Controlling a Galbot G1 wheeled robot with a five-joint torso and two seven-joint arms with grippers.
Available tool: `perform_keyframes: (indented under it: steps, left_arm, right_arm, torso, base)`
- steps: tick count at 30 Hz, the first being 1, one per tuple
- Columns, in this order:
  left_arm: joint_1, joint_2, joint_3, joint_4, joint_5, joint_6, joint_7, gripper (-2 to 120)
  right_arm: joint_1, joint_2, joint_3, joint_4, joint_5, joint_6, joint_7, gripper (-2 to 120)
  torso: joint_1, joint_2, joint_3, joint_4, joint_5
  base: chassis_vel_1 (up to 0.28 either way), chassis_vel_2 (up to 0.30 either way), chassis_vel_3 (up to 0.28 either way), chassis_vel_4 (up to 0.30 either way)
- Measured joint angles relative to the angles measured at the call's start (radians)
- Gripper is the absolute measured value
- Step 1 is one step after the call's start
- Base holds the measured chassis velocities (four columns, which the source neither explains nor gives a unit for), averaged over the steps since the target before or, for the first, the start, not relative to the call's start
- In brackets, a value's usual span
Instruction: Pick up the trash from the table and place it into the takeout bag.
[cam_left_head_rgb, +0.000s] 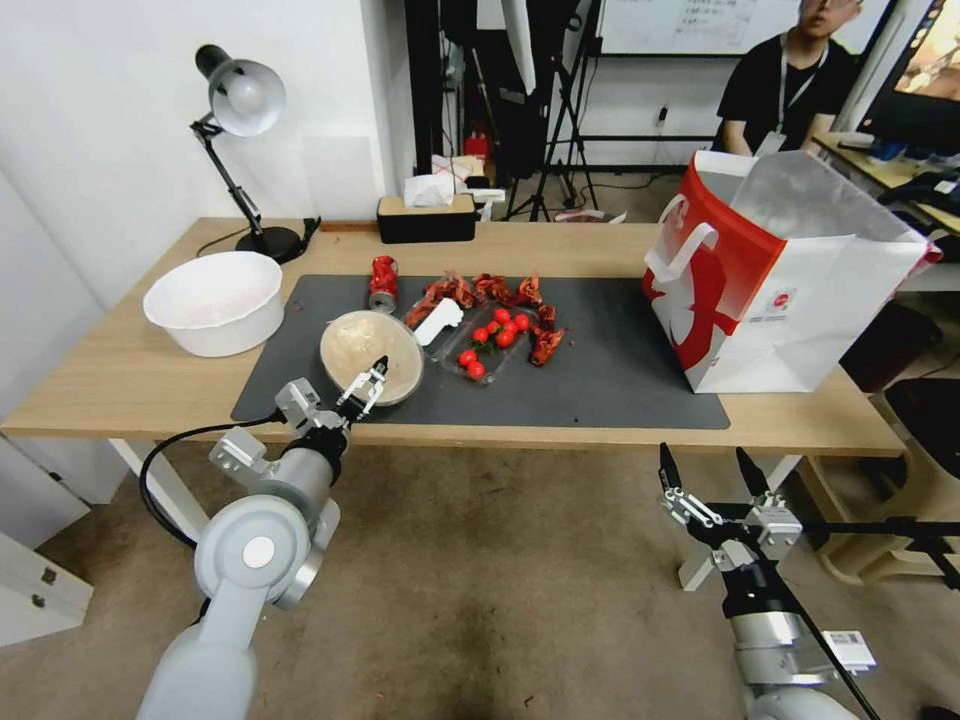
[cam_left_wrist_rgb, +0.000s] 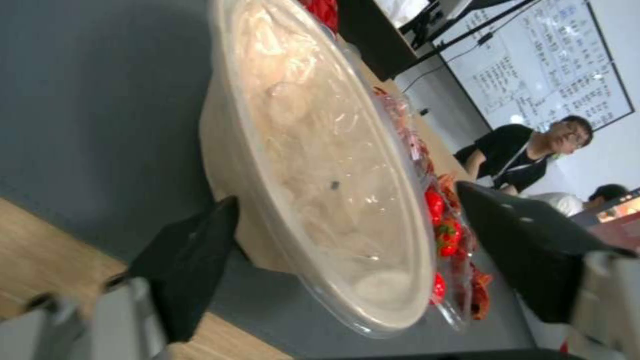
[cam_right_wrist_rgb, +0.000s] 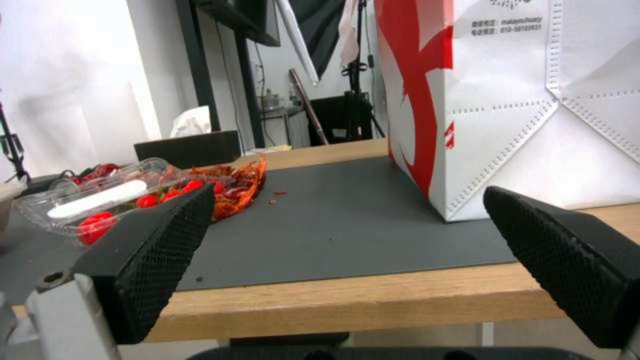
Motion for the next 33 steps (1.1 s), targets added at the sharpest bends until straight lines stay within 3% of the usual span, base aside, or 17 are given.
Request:
perform_keyframes:
  steps: [7,10,12,16,22,28,33]
  left_arm:
    - [0.001,0.010,0.006,0.011,0.046,-0.006,0.001,53]
    - [0.004,0.012,0.008,0.012,0.054,-0.009,0.006,48]
    - [0.008,0.017,0.010,0.019,0.066,-0.014,0.012,33]
    - [0.008,0.021,0.011,0.027,0.068,-0.016,0.013,25]
    - [0.006,0.029,0.011,0.042,0.072,-0.021,0.015,1]
    - [0.007,0.038,0.010,0.045,0.083,-0.053,0.037,0]
    - [-0.003,0.051,0.003,0.056,0.145,-0.133,0.101,0]
  right_arm:
    - [0.006,-0.003,-0.003,-0.004,0.001,-0.005,0.004,100]
    - [0.006,-0.003,-0.005,-0.004,0.002,-0.006,0.005,100]
    - [0.008,-0.001,-0.009,-0.003,0.003,-0.008,0.007,100]
    - [0.010,0.000,-0.013,-0.002,0.001,-0.009,0.008,100]
    - [0.011,-0.002,-0.014,-0.002,-0.002,-0.013,0.009,100]
    - [0.018,-0.004,-0.017,-0.002,-0.005,-0.021,0.010,100]
    - [0.026,-0.006,-0.020,-0.002,-0.007,-0.029,0.012,100]
  torso:
    - [0.000,0.000,0.000,-0.0002,0.0000]
    - [0.000,0.000,0.000,-0.0001,0.0000]
    - [0.000,0.000,0.000,-0.0002,0.0000]
    - [0.000,0.000,0.000,-0.0001,-0.0001]
    - [0.000,0.000,0.000,-0.0003,-0.0001]
    - [0.000,0.000,0.000,-0.0002,0.0000]
    - [0.000,0.000,0.000,-0.0001,0.0000]
  base:
    - [0.000,0.000,0.000,0.000]
    - [0.000,0.000,0.000,0.000]
    - [0.000,0.000,0.000,0.000]
    - [0.000,0.000,0.000,0.000]
    - [0.000,0.000,0.000,0.000]
    - [0.000,0.000,0.000,0.000]
    - [0.000,0.000,0.000,0.000]
